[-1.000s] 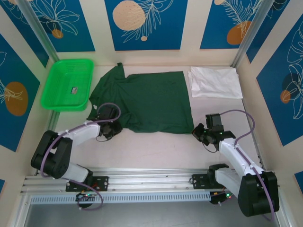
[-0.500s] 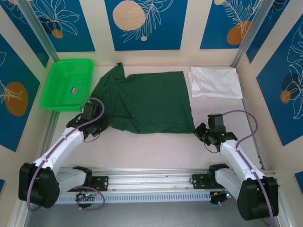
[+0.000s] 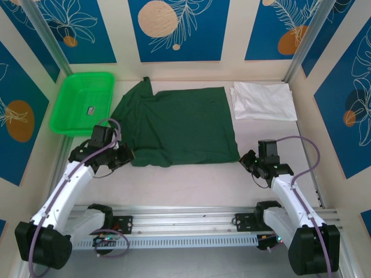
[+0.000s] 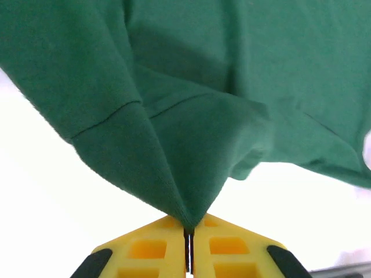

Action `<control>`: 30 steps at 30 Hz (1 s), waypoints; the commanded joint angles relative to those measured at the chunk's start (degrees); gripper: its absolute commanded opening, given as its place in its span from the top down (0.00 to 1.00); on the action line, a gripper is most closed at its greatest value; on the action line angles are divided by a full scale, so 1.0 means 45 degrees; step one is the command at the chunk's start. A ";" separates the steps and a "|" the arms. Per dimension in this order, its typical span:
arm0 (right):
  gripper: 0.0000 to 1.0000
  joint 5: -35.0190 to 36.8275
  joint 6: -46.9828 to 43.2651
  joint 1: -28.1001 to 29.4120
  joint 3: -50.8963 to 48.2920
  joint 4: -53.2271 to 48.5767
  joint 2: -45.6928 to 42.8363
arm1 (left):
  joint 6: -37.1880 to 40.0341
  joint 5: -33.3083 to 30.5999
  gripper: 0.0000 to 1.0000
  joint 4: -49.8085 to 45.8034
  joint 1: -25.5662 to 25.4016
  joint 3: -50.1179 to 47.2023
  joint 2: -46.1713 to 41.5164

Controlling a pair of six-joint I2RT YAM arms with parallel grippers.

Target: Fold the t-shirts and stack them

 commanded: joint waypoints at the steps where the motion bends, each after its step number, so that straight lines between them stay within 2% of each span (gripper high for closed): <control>1: 1.00 0.0041 -0.0294 -0.0101 -0.0224 -0.0088 0.0036 | 0.0700 0.0708 0.90 -0.1054 0.0198 0.0764 -0.0263; 6: 1.00 0.0007 -0.0330 -0.0106 -0.0217 -0.0086 0.0174 | 0.0668 0.0251 0.88 -0.1027 0.0406 0.0017 -0.0247; 8: 1.00 -0.0009 -0.0331 -0.0096 -0.0220 -0.0052 0.0171 | 0.0506 -0.0239 0.81 -0.0799 0.0563 -0.0655 -0.0327; 15: 1.00 -0.0154 -0.0340 -0.0101 -0.0213 0.0032 0.0310 | -0.0384 -0.0681 0.79 0.1157 0.1192 -0.1697 0.0485; 23: 1.00 -0.0282 -0.0336 -0.0057 -0.0284 0.0114 0.0334 | -0.1002 -0.2973 0.64 0.1903 0.1455 -0.1143 0.1115; 26: 1.00 -0.0339 -0.0335 -0.0047 -0.0283 0.0129 0.0348 | -0.1119 -0.3327 0.65 0.1942 0.1453 -0.1784 0.0391; 30: 1.00 -0.0407 -0.0335 -0.0018 -0.0259 0.0202 0.0393 | -0.1735 -0.3593 0.78 0.2335 0.1464 -0.3895 -0.1317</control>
